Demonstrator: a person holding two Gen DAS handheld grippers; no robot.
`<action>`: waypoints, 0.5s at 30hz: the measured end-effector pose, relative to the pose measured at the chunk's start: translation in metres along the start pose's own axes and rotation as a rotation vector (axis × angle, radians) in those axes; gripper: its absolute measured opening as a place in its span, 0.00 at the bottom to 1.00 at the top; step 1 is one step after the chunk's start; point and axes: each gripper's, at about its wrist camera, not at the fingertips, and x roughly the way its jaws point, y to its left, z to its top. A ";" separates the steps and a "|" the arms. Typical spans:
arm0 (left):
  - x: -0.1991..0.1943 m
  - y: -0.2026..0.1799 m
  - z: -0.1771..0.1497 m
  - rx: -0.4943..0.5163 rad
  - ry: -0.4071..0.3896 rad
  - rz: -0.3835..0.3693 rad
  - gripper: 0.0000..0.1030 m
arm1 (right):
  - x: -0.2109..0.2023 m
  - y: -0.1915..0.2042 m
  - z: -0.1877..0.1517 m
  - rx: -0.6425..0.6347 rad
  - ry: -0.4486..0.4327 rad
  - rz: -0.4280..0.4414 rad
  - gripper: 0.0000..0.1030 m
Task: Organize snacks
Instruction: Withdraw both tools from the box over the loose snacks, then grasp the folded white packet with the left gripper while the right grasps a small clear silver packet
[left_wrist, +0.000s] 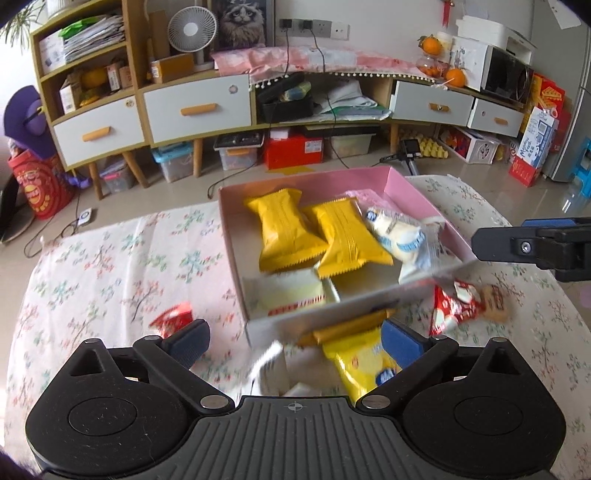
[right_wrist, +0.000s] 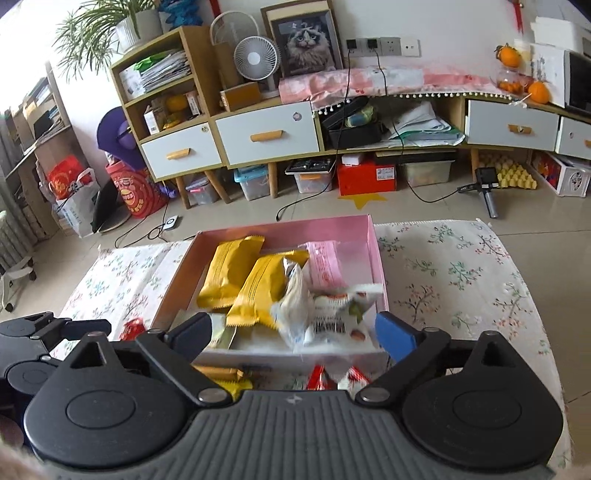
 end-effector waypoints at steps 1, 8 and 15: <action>-0.004 0.001 -0.003 -0.003 0.005 -0.005 0.97 | -0.002 0.000 -0.002 -0.004 0.002 0.000 0.95; -0.029 0.006 -0.028 -0.037 0.005 -0.023 0.98 | -0.015 0.004 -0.020 -0.047 0.017 0.014 0.99; -0.037 0.012 -0.060 -0.079 -0.022 -0.032 1.00 | -0.023 0.007 -0.045 -0.123 0.016 0.028 1.00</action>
